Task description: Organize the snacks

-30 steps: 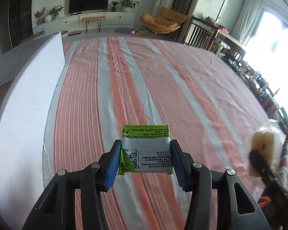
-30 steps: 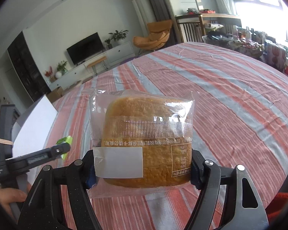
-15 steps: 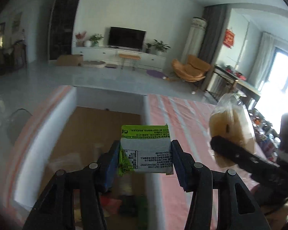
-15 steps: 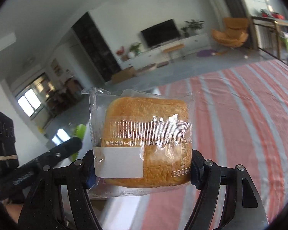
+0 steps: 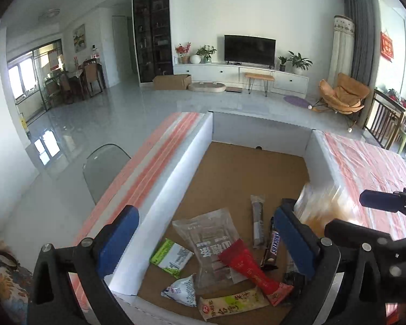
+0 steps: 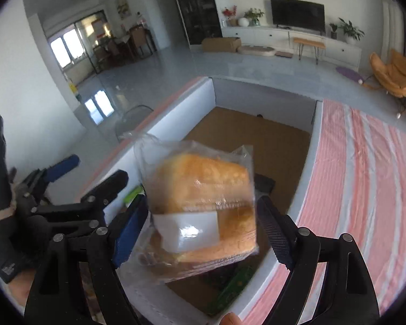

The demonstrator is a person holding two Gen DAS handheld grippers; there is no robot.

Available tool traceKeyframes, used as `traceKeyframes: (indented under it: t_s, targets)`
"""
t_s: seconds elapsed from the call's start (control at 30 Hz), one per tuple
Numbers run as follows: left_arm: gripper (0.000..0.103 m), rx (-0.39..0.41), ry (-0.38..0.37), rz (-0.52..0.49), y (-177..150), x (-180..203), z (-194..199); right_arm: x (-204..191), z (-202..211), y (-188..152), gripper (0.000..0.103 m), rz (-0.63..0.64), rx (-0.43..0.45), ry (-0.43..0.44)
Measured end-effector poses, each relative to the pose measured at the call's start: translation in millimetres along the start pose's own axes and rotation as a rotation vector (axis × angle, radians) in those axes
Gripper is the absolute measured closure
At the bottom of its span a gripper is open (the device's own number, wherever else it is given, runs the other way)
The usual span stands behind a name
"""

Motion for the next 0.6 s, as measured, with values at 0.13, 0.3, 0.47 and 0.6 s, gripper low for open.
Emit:
traceKeyframes:
  t_s: [0.13,0.3,0.47,0.6]
  targets:
    - [0.002,0.001,0.002,0.037,-6,-16,-1,16,-17,6,0.015,-0.018,-0.035,-0.047]
    - [0.002,0.002,0.028,0.029,-6,-13,3,17,-3,10,0.016,-0.017,0.029,-0.046]
    - [0.000,0.062,0.073,0.057,2,-5,22,24,14,-1,0.016,-0.078,0.031,-0.097]
    - [0.000,0.091,0.093,0.034,2,4,36,30,26,-17,0.016,-0.109,0.019,-0.143]
Point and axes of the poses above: each gripper's, at about its wrist camera, not at the fingertips, and z roughly against the way its jaws point, x to its right, y to its top, the point moved 8 cm from there along -z, roughly the way its jaws point, and after that the axes turned 8 degrees about -z, right-handed, at the moved point
